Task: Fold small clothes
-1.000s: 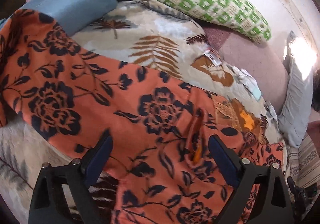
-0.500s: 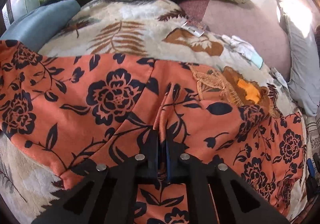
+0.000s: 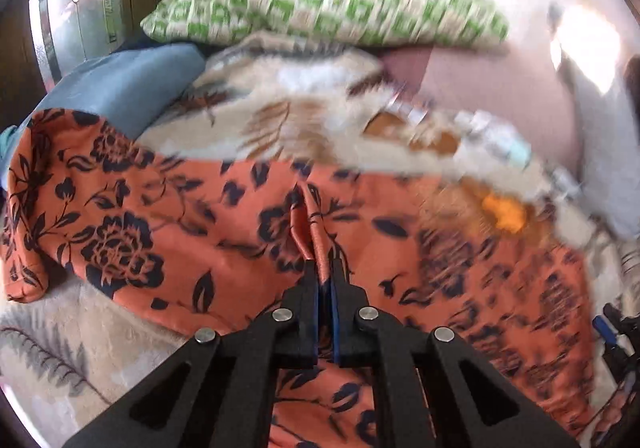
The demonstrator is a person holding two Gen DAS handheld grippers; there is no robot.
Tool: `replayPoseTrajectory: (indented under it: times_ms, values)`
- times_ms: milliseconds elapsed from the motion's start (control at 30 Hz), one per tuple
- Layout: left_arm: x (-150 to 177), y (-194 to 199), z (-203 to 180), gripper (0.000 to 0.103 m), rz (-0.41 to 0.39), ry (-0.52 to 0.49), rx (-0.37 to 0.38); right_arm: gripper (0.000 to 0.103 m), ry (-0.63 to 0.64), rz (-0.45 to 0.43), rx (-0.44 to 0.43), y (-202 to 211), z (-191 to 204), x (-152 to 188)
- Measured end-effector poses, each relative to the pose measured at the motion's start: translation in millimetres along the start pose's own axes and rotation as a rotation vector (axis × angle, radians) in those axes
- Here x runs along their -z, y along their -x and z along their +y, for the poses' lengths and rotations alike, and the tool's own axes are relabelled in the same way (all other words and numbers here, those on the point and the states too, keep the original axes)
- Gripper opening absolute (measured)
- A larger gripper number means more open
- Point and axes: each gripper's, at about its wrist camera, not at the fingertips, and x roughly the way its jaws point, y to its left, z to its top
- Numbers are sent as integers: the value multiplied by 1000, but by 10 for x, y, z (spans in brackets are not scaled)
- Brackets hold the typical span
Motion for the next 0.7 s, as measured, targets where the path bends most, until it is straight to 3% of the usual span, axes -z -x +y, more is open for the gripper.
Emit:
replayPoseTrajectory:
  times_ms: [67, 100, 200, 267, 333, 400, 433, 500, 567, 633, 700]
  values:
    - [-11, -104, 123, 4, 59, 61, 17, 30, 3, 141, 96, -294, -58, 87]
    - [-27, -109, 196, 5, 75, 96, 34, 30, -2, 163, 124, -357, -95, 125]
    - [-90, 77, 553, 5, 64, 219, 125, 30, 44, 107, 120, -246, 27, 97]
    - [-95, 377, 902, 9, -19, 302, 91, 31, 146, 53, 130, -157, 225, 111]
    - [-50, 655, 1237, 29, -91, 375, 15, 31, 208, 32, 65, -112, 404, 168]
    - [92, 1004, 1658, 71, -177, 472, -92, 31, 245, 51, 4, -137, 542, 248]
    - [155, 1122, 1803, 77, -205, 506, -135, 31, 275, 62, -8, -155, 615, 309]
    - [332, 1332, 2141, 78, -231, 546, -210, 31, 341, 83, -10, -210, 765, 458]
    - [468, 1409, 2443, 79, -188, 547, -253, 31, 388, 112, -14, -269, 885, 598]
    - [534, 1400, 2666, 79, -129, 595, -242, 31, 415, 143, -29, -329, 969, 727]
    - [630, 1440, 2910, 79, -103, 708, -172, 31, 444, 165, -27, -371, 1019, 830]
